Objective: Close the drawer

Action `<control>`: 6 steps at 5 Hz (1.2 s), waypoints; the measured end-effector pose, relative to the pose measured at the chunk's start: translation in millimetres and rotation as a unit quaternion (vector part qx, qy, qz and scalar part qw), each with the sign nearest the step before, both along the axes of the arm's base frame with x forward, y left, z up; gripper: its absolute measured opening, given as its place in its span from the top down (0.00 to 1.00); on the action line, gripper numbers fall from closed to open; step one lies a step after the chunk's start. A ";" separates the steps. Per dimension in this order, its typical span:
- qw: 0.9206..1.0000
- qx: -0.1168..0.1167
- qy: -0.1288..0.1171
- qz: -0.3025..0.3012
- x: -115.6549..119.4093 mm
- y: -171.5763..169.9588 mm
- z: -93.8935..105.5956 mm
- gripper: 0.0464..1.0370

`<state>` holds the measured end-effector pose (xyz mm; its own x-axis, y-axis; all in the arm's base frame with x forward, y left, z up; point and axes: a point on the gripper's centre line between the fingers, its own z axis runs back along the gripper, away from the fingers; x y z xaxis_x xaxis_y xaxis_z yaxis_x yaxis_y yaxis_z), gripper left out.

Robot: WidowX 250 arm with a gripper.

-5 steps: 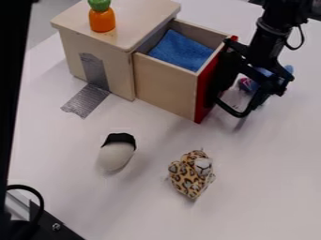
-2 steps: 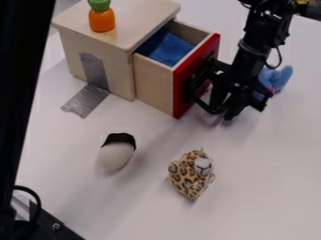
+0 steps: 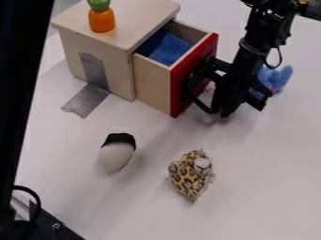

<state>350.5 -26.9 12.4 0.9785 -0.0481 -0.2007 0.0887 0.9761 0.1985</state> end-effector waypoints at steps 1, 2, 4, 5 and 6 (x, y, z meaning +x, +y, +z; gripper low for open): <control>0.999 0.028 0.001 0.032 1.3 42.9 2.2 0.91; 0.997 0.052 0.002 0.059 -2.4 78.7 0.7 0.92; 0.998 0.038 0.028 0.047 -16.6 76.1 -6.5 0.68; 0.999 -0.016 -0.016 0.034 -12.7 54.3 19.5 0.36; 0.996 -0.056 -0.061 0.016 -7.7 28.8 57.7 0.08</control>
<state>342.8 1.9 70.1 0.9967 -0.0319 -0.0744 0.0390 0.9947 0.0950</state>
